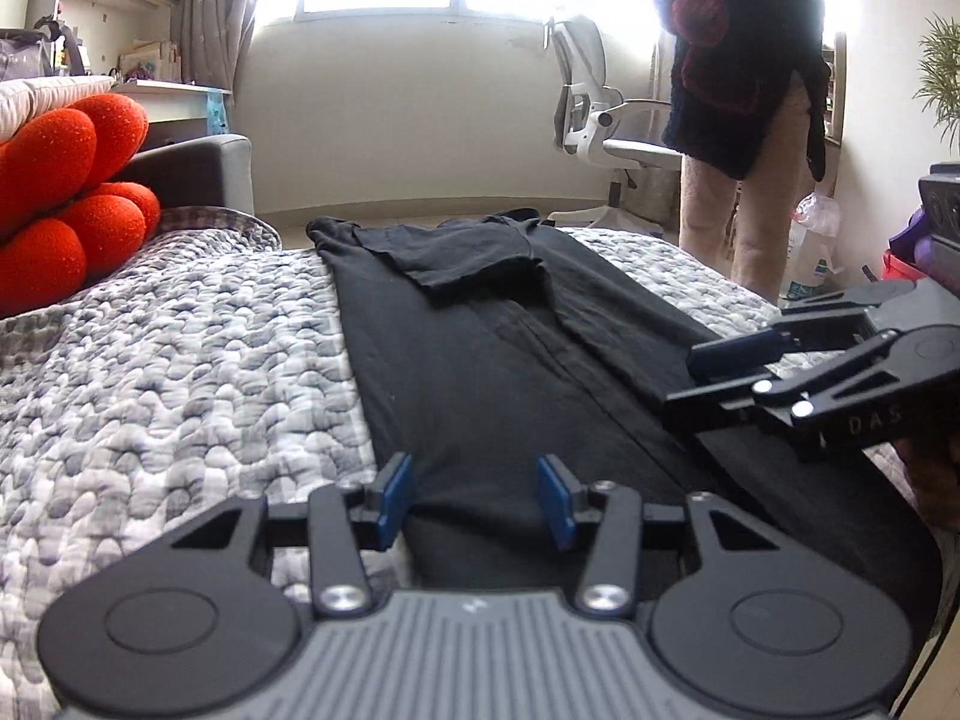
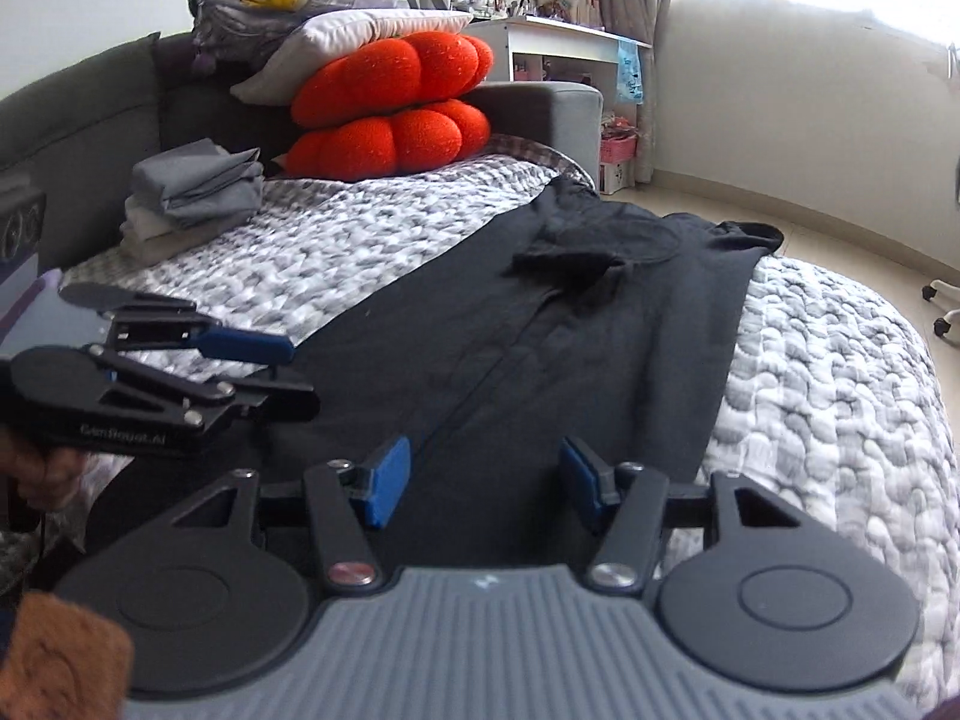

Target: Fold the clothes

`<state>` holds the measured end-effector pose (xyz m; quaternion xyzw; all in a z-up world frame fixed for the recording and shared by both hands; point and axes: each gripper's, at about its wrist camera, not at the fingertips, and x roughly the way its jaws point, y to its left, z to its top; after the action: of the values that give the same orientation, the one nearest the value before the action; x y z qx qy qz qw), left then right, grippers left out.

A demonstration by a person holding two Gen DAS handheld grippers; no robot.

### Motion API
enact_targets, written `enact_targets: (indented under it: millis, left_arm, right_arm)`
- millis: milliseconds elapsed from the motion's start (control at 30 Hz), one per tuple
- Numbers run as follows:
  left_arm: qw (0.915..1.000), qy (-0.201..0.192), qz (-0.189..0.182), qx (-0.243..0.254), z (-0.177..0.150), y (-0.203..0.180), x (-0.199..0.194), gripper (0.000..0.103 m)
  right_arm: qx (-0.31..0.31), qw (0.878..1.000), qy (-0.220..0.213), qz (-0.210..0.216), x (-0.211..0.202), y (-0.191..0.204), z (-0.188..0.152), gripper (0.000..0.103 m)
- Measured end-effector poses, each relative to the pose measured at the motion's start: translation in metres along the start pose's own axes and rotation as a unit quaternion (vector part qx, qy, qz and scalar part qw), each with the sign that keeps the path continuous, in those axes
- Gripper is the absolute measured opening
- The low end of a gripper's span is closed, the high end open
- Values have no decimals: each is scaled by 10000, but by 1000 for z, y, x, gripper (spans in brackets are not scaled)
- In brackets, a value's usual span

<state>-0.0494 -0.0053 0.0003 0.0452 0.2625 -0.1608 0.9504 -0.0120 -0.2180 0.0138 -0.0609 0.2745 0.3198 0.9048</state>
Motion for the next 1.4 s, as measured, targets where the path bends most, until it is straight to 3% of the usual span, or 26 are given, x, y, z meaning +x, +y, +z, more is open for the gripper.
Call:
enact_targets:
  millis: [267,400,633,767,1033,1400]
  left_arm:
    - [9998,78,-13,-200,-21,2,-36,48]
    - [9988,191,-126,-442,-29,8,-56,48]
    - [9965,305,-377,-674,-46,12,-83,48]
    - [9947,393,-454,-835,-51,11,-91,49]
    - [9894,486,-763,-1136,-55,3,-94,49]
    - [9887,381,-853,-1170,-83,-2,-98,49]
  right_arm:
    - [-73,9994,-204,273,-32,39,-32,61]
    - [156,9977,-386,539,-46,44,-31,54]
    - [441,9900,-16,1336,-42,55,-39,44]
    - [731,9888,-89,1298,-40,55,-42,42]
    - [895,9921,-25,878,-45,60,-44,22]
    - [814,9961,-85,321,-50,74,-52,23]
